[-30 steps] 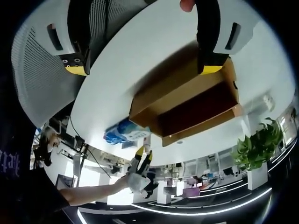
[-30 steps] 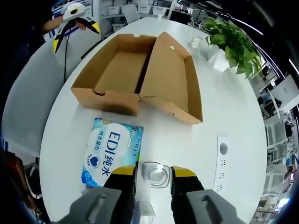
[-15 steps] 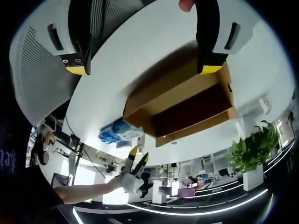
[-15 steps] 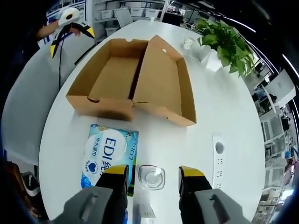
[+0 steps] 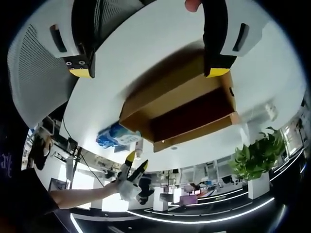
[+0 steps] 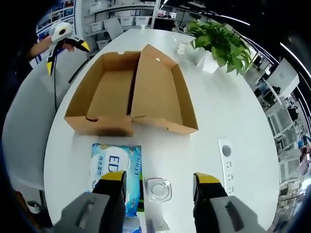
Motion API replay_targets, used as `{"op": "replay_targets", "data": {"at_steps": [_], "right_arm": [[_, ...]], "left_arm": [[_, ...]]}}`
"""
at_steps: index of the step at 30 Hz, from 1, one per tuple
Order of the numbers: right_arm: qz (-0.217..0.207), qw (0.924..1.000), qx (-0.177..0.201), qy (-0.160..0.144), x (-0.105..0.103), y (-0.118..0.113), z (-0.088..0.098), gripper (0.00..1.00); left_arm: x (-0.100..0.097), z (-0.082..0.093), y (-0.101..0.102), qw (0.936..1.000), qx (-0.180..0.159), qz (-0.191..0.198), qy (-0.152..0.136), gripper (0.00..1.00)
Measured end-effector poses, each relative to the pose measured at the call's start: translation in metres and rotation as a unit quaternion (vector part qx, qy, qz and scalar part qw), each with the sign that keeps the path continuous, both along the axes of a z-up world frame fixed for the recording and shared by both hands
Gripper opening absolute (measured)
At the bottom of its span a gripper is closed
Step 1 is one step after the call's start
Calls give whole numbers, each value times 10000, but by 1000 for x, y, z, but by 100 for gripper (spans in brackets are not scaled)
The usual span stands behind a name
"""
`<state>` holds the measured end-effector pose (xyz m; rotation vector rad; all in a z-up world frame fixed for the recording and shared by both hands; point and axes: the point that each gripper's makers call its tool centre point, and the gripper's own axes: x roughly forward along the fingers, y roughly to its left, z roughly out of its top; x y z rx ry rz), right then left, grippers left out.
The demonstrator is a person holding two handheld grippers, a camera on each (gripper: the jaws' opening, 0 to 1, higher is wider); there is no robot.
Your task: Operate the shoe box by opening the lid, removing the specified soft item, and placing it in the target area until the item is outside and the box remains undamaged.
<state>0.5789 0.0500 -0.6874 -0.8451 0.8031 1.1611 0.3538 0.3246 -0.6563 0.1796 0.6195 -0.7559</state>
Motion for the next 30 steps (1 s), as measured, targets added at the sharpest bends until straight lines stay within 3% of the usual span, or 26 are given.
{"op": "replay_targets", "data": {"at_steps": [18, 30], "right_arm": [[-623, 9965, 524, 197, 4, 17, 6, 59], [-1234, 9860, 1054, 383, 14, 29, 14, 61]], "left_arm": [[17, 1, 20, 9995, -30, 322, -26, 88], [35, 2, 34, 9979, -84, 635, -88, 84]]}}
